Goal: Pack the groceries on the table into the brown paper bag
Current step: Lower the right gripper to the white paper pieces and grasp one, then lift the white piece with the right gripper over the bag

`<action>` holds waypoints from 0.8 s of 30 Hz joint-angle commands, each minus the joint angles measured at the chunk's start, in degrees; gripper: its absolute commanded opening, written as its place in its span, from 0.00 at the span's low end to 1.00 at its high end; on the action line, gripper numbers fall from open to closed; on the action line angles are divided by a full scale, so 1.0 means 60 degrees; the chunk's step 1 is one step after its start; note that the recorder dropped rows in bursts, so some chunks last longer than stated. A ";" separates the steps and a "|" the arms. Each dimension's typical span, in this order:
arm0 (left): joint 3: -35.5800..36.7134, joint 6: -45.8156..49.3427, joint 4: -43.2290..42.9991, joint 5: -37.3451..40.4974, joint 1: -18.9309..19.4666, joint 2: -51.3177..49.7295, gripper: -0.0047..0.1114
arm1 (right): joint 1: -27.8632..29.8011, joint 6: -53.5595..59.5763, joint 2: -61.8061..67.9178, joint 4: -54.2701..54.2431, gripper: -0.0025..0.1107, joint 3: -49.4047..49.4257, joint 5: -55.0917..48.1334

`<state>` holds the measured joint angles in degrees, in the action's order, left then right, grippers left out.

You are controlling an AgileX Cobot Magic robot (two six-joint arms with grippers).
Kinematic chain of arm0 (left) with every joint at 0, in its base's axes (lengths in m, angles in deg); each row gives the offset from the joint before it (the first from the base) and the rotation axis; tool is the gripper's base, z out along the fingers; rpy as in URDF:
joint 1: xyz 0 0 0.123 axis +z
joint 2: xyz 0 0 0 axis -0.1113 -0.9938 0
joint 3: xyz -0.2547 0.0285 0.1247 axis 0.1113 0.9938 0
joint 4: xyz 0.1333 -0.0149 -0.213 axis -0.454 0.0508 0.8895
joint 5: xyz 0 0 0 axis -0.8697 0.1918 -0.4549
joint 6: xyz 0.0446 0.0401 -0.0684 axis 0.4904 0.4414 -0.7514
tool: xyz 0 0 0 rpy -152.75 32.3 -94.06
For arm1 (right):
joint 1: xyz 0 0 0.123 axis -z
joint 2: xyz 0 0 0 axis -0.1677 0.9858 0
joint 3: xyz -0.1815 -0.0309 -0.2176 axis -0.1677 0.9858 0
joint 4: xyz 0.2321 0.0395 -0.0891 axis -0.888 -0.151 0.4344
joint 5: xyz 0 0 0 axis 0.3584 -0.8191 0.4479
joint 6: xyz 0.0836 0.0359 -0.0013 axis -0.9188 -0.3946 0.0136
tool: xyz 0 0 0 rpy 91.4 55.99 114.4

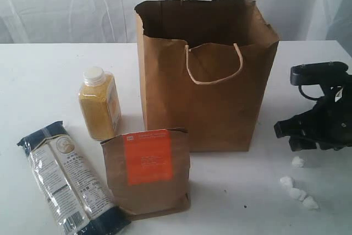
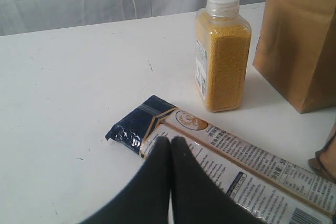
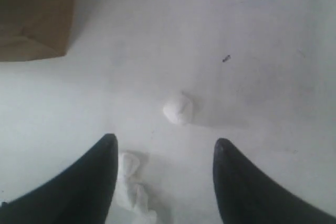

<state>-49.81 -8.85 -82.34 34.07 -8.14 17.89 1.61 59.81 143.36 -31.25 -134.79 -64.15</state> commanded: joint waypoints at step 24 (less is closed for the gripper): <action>0.0027 -0.0014 0.0038 -0.0006 -0.0037 0.0046 0.04 | 0.0294 0.0605 0.2371 -0.0069 0.02 -0.0125 0.1258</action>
<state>-49.81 -8.85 -82.34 34.07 -8.14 17.89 3.02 62.78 158.11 -31.37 -135.49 -57.05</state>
